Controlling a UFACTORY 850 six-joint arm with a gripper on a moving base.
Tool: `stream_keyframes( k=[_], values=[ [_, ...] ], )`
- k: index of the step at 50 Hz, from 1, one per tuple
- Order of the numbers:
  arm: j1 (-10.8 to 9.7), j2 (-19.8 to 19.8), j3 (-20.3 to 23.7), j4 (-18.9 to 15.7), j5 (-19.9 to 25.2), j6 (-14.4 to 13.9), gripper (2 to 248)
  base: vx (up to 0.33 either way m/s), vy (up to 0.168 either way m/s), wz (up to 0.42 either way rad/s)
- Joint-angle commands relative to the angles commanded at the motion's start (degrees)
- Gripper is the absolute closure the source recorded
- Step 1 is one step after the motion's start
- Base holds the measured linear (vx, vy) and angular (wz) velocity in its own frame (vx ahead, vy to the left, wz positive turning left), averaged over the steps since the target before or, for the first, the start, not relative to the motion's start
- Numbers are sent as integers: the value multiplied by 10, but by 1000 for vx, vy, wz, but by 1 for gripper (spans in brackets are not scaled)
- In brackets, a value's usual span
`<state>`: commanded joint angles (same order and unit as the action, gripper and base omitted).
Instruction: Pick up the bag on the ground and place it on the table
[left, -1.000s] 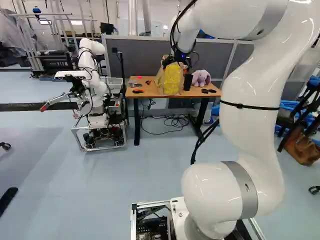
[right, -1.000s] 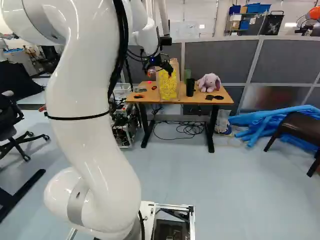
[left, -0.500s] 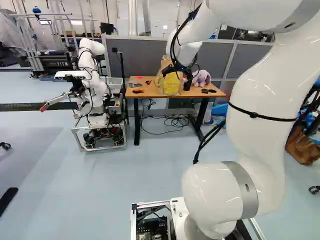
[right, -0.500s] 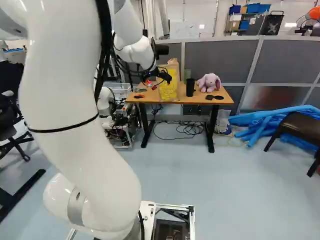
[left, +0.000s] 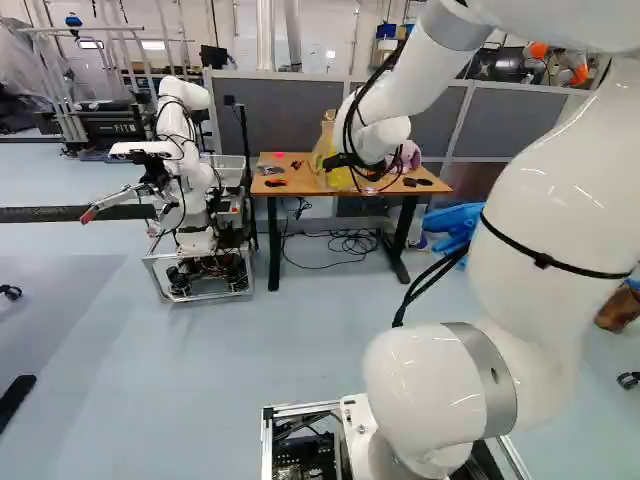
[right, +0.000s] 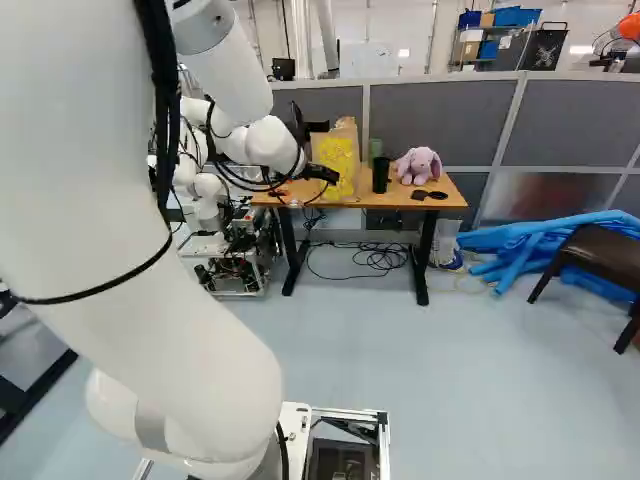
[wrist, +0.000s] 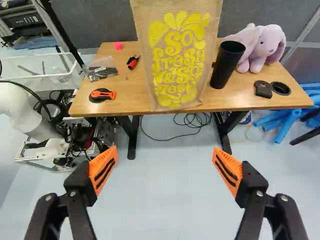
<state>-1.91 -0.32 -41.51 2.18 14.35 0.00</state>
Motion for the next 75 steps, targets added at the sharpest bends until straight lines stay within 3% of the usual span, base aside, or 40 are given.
stream_keyframes(
  k=[32,54,75],
  values=[
    [10,84,188,-11,184,0,3,0,0,0],
    [14,124,277,-17,270,0,3,0,0,0],
    [17,149,333,-20,326,0,3,0,0,0]
  ],
)
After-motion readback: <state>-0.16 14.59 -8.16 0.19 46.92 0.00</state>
